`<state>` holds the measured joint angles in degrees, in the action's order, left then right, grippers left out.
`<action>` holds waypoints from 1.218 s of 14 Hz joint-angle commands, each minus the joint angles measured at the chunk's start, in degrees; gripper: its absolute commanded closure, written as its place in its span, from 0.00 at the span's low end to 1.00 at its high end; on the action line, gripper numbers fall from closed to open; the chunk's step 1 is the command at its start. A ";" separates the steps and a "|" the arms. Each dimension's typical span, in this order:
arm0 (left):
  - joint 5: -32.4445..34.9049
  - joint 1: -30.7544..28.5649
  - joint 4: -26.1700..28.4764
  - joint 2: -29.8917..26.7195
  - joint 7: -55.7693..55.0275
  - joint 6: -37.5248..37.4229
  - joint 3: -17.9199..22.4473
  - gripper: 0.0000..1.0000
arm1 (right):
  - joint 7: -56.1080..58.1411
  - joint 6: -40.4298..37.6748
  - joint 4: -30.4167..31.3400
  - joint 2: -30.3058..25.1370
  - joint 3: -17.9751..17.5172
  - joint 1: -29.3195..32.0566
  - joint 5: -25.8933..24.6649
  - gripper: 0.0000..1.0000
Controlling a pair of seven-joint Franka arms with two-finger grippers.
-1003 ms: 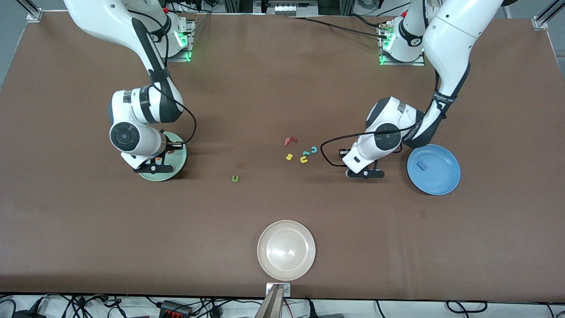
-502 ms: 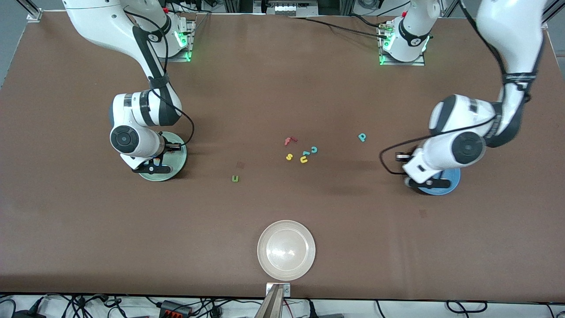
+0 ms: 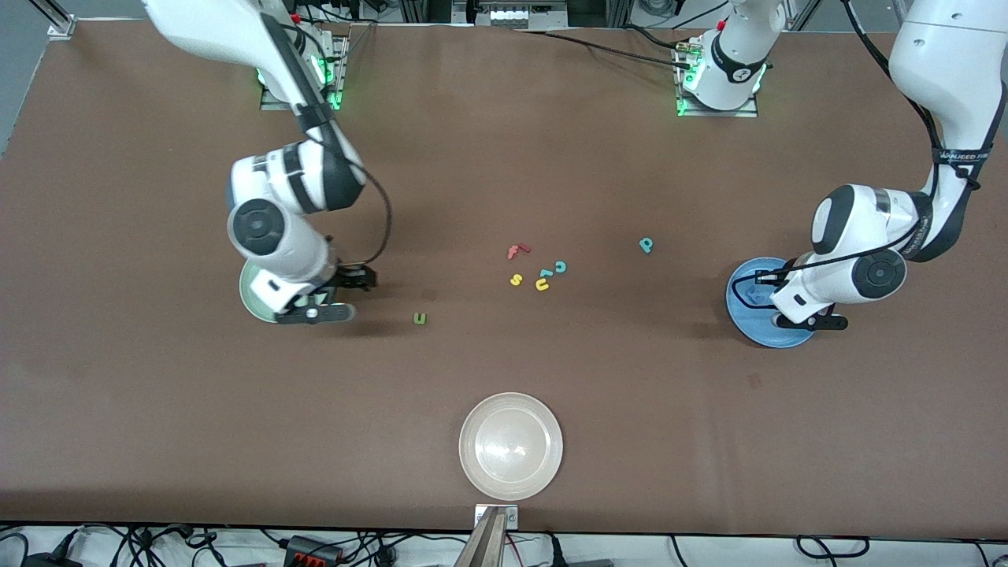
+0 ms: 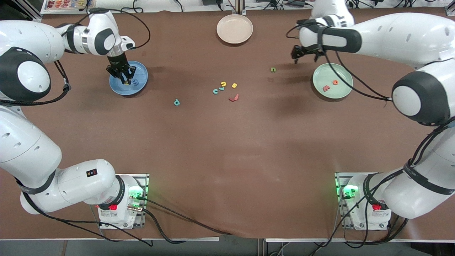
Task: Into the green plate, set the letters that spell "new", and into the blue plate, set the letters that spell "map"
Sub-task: 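Place w in green plate with the right gripper while the left places a, then grasp the green n with the right gripper while the left grasps d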
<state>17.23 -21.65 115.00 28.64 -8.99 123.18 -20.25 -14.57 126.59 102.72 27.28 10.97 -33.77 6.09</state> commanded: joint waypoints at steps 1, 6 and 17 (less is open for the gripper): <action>1.58 -1.81 1.37 0.01 0.38 1.80 -0.85 0.20 | -2.83 0.41 -7.86 6.81 0.63 -6.64 0.85 0.00; 1.06 -1.90 0.67 -4.20 -1.02 -4.34 -6.44 0.00 | -7.81 1.02 -14.81 14.89 0.63 -6.75 0.94 0.00; 1.14 -0.59 15.50 -6.14 -32.40 11.80 -23.08 0.00 | -19.36 1.03 -18.08 20.35 0.54 -5.26 1.91 0.49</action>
<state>17.46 -22.09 125.68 24.87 -38.82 130.37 -42.65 -33.10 128.10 86.11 46.59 11.92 -39.24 6.99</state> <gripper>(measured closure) 0.000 0.476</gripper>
